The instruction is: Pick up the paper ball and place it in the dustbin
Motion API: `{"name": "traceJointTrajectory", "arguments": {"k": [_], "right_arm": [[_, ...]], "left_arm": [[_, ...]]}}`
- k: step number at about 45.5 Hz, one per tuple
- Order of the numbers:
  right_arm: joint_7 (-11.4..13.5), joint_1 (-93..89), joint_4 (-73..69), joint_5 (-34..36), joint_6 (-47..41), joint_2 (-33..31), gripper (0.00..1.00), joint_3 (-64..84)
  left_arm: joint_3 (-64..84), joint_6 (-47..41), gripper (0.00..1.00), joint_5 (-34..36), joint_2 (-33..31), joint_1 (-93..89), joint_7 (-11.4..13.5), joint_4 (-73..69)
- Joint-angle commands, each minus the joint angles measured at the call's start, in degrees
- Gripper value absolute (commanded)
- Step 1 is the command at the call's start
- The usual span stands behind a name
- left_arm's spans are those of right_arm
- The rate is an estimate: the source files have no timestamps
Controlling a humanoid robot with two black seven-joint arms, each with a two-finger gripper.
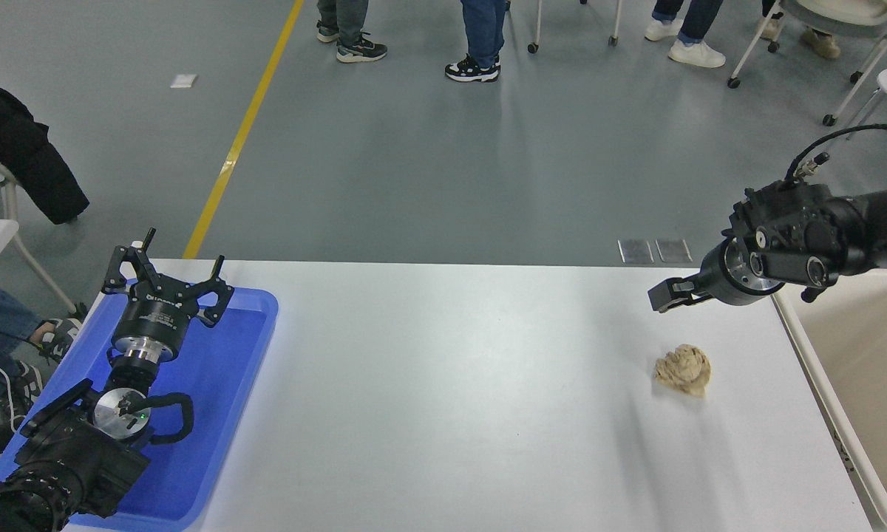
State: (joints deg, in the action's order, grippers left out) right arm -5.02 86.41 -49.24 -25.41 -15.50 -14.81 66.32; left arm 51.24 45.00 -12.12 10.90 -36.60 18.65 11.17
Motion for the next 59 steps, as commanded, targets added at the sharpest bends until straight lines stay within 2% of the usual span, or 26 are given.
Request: {"name": "traceJointTrajectory", "arguments": {"k": [1,18,40,56,59], "right_arm": [[0.1,-11.43,9.06,-1.13,6.09,0.04,1.0,-4.0],[0.8,-20.57,17.15,-1.75,9.61,0.66,1.0,-7.96],[1.6,-24.44,17.15,-2.01,10.4,1.1,1.0,-13.58],[1.6,-26.55,17.59,-5.26,10.57,1.1,1.0,-16.4],[1.6,-26.99,17.68,-5.26,10.66,1.1,0.97,-16.49]], "left_arm": [[0.0,0.0,1.0,0.0,0.08,0.03,-0.02,0.0],[0.0,0.0,1.0,0.0,0.08,0.03,0.07,0.0],[0.0,0.0,1.0,0.0,0.17,0.03,0.07,0.0],[0.0,0.0,1.0,0.0,0.17,0.03,0.07,0.0],[0.0,0.0,1.0,0.0,0.17,0.03,0.07,0.0]]}}
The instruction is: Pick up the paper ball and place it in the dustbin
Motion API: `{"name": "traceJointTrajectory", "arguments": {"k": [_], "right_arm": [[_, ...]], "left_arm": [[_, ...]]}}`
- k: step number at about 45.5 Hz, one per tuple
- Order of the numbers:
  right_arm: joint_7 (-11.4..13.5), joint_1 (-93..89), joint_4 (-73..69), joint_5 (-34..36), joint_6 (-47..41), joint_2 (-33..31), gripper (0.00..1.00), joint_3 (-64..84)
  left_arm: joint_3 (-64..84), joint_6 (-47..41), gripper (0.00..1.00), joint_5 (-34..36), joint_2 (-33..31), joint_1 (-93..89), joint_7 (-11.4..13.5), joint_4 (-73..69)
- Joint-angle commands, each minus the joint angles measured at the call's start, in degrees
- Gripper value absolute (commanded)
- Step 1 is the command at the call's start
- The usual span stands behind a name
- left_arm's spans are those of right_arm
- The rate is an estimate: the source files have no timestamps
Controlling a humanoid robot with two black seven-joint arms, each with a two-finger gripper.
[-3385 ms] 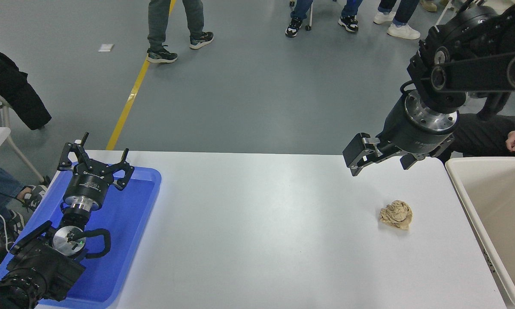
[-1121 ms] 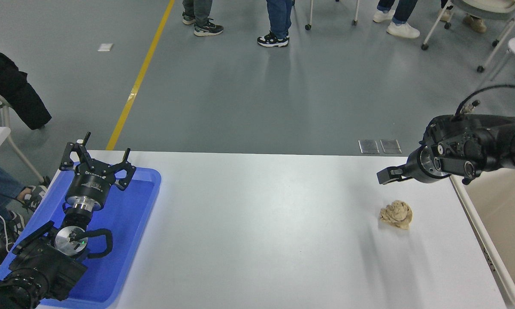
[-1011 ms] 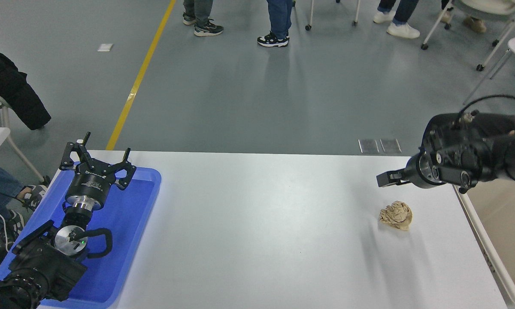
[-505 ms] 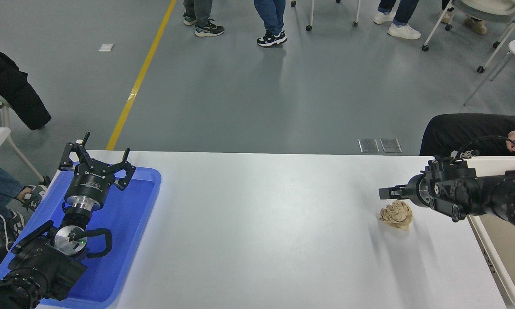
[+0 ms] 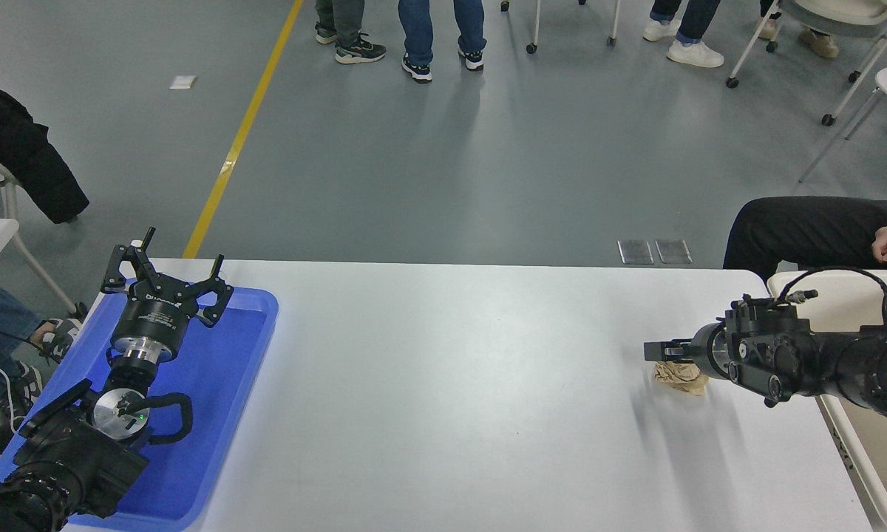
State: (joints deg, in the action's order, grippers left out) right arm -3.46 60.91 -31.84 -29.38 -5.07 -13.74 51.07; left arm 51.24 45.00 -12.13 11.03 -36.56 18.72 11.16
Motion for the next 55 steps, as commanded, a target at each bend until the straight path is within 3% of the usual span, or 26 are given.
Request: {"name": "traceJointTrajectory", "arguments": {"k": [1,3,9,17,21,34,47,55], "right_arm": [[0.03,-1.58,0.28,-1.29,0.23,0.03,0.96,-1.24],[0.03,-1.58,0.28,-1.38,0.14,0.03,0.88,-1.24],[0.03,-2.02,0.28,-1.64,0.23,-0.15,0.5,-1.24],[-0.06,-1.85,0.11,-3.05,0.14,-0.24,0.31,-1.24],[-0.15,-1.15,-0.42,-3.22,-0.47,-0.32,0.06,-1.15],[-0.23,9.83,-9.64,-6.65,-1.26,-7.0,0.0,1.49],[-0.41,37.6,-33.89,-7.26,-4.69,-14.38,0.0,13.61],[-0.41,52.1,-42.25,-7.18,-11.18,-14.74,0.0,17.75]], "left_arm": [[0.0,0.0,1.0,0.0,0.05,0.0,0.0,0.0],[0.0,0.0,1.0,0.0,0.05,0.0,0.0,0.0],[0.0,0.0,1.0,0.0,0.05,0.0,0.0,0.0],[0.0,0.0,1.0,0.0,0.05,0.0,0.0,0.0],[0.0,0.0,1.0,0.0,0.05,0.0,0.0,0.0],[0.0,0.0,1.0,0.0,-0.13,-0.09,-0.09,0.0],[0.0,0.0,1.0,0.0,-0.13,-0.09,-0.09,0.0],[0.0,0.0,1.0,0.0,-0.13,-0.09,-0.09,0.0]]}}
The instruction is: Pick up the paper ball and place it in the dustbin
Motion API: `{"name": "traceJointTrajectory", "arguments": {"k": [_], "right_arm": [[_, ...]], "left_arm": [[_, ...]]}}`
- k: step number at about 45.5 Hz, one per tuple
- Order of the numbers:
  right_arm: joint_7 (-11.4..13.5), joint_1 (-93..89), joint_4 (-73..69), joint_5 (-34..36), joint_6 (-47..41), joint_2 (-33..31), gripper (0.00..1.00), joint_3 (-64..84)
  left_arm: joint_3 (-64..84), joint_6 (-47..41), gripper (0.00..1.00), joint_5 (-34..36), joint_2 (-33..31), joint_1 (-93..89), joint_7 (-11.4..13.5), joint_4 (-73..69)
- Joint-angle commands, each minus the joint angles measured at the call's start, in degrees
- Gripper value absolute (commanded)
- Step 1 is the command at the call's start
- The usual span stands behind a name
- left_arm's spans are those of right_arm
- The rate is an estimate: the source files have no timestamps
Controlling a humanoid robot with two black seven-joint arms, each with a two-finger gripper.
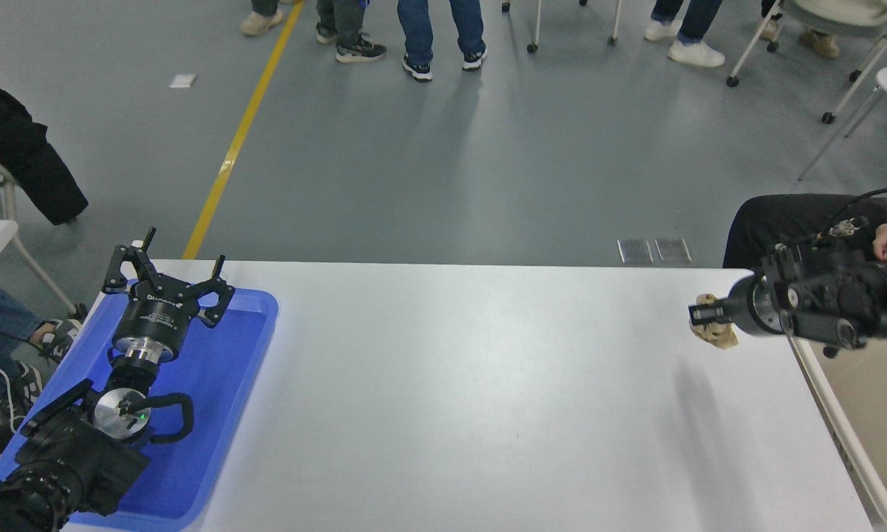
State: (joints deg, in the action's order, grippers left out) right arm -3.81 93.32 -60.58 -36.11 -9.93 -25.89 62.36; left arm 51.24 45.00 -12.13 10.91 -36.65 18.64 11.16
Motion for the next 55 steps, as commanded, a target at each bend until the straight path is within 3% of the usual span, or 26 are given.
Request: {"name": "traceJointTrajectory", "arguments": {"k": [1,18,38,45,55], "right_arm": [[-0.06,21.1,-13.95,-0.54,-7.72,-2.58,0.0,6.63],[-0.14,32.98,-16.59,-0.45,-22.93,-2.15,0.0,5.93],[0.12,31.93,-15.19,-1.24,-24.43,-2.58,0.0,7.16],[-0.14,29.12,-13.08,-4.23,-24.35,-6.88,0.0,8.92],[-1.46,18.05,0.36,-8.98,-24.17,-14.18,0.0,8.21]], "left_arm": [[0.0,0.0,1.0,0.0,-0.01,0.0,-0.01,0.0],[0.0,0.0,1.0,0.0,-0.01,0.0,-0.01,0.0],[0.0,0.0,1.0,0.0,-0.01,0.0,-0.01,0.0],[0.0,0.0,1.0,0.0,-0.01,0.0,-0.01,0.0],[0.0,0.0,1.0,0.0,-0.01,0.0,-0.01,0.0]]}}
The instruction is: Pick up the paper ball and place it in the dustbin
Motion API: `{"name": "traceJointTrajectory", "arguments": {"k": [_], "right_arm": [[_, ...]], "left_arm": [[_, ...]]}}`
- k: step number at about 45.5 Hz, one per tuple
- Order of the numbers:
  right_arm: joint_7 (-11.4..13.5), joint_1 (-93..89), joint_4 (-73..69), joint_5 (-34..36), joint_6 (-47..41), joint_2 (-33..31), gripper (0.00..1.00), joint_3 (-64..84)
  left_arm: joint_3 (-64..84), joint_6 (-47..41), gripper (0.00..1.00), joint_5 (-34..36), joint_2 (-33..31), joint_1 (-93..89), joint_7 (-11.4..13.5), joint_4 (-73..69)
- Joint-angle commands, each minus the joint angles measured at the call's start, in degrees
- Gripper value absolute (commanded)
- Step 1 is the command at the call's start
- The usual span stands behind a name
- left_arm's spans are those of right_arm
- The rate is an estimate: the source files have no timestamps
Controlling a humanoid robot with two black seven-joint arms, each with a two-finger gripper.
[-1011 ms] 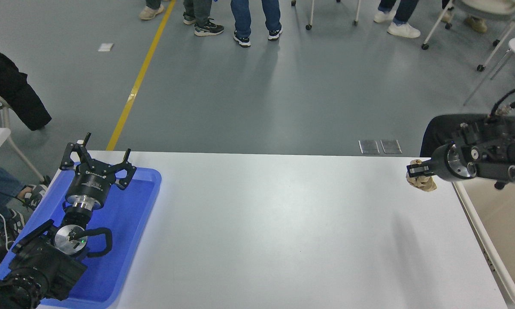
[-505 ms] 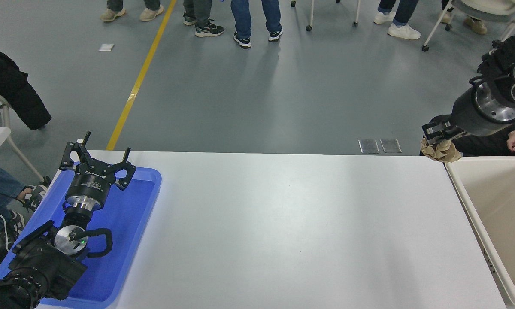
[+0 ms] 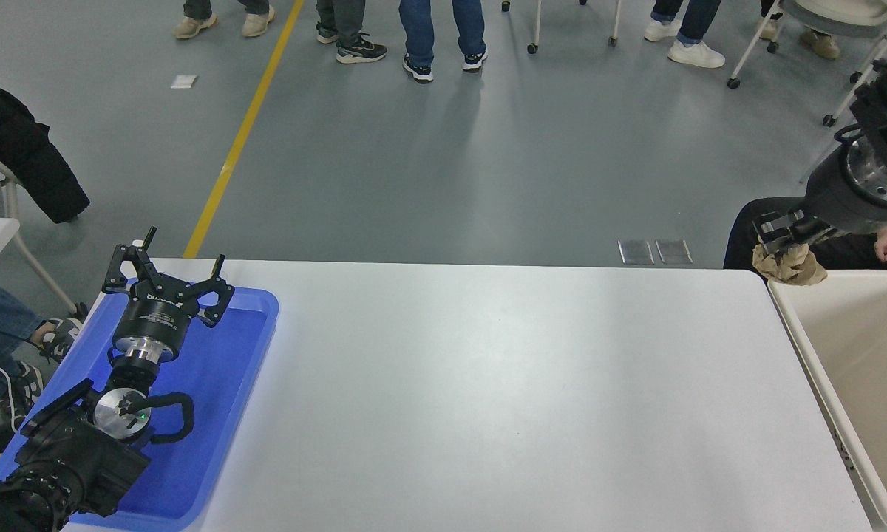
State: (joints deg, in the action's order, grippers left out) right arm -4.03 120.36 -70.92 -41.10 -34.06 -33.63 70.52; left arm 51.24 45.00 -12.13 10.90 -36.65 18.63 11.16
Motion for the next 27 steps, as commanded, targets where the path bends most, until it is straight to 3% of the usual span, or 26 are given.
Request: {"name": "traceJointTrajectory", "arguments": {"k": [1,14,27], "right_arm": [[-1.76,-10.39,12.45,-3.99,0.05,-6.97,0.0,0.06],[-7.92,-36.76,40.67,-3.55,2.24,-10.05,0.0,-8.72],[-8.01,-57.68,53.87,-0.74,9.27,-7.68,0.0,-17.43]], "left_arm": [[0.0,0.0,1.0,0.0,0.0,0.0,0.0,0.0],[0.0,0.0,1.0,0.0,0.0,0.0,0.0,0.0],[0.0,0.0,1.0,0.0,0.08,0.09,0.09,0.0]]}}
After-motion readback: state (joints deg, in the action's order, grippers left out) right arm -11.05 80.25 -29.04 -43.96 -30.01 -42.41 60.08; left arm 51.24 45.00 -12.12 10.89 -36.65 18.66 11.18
